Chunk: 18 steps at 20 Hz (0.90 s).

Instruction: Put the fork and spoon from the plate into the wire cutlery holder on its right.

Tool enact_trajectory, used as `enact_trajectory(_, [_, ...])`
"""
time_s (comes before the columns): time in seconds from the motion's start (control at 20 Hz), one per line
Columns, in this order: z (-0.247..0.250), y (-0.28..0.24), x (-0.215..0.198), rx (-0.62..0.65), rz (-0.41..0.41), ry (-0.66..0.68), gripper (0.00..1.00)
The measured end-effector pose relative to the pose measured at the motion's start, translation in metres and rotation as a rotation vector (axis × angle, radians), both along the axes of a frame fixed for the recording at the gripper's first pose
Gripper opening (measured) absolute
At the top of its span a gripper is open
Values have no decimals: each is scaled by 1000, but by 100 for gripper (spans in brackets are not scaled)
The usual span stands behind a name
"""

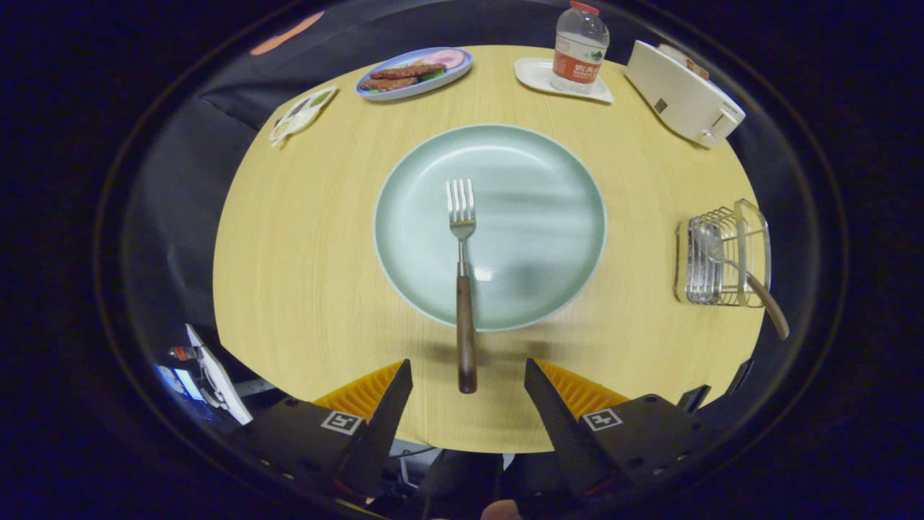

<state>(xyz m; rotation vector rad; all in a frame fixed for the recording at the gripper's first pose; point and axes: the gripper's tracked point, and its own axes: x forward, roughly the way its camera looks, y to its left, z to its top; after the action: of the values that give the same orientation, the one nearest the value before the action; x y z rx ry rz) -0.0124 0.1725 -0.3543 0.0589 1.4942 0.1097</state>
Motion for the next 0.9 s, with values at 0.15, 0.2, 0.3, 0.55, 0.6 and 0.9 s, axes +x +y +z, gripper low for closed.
enact_trajectory(0.15, [-14,2,0,-12,-21,25,85])
enact_trajectory(0.2, [-18,0,2,-24,-23,22,79])
enact_trajectory(0.3, [-24,-2,5,-43,-24,22,59])
enact_trajectory(0.55, [-29,4,5,-46,-15,34,17])
enact_trajectory(0.6, [-30,6,3,-36,-8,41,19])
enact_trajectory(0.9, [-17,2,1,9,-14,53,1])
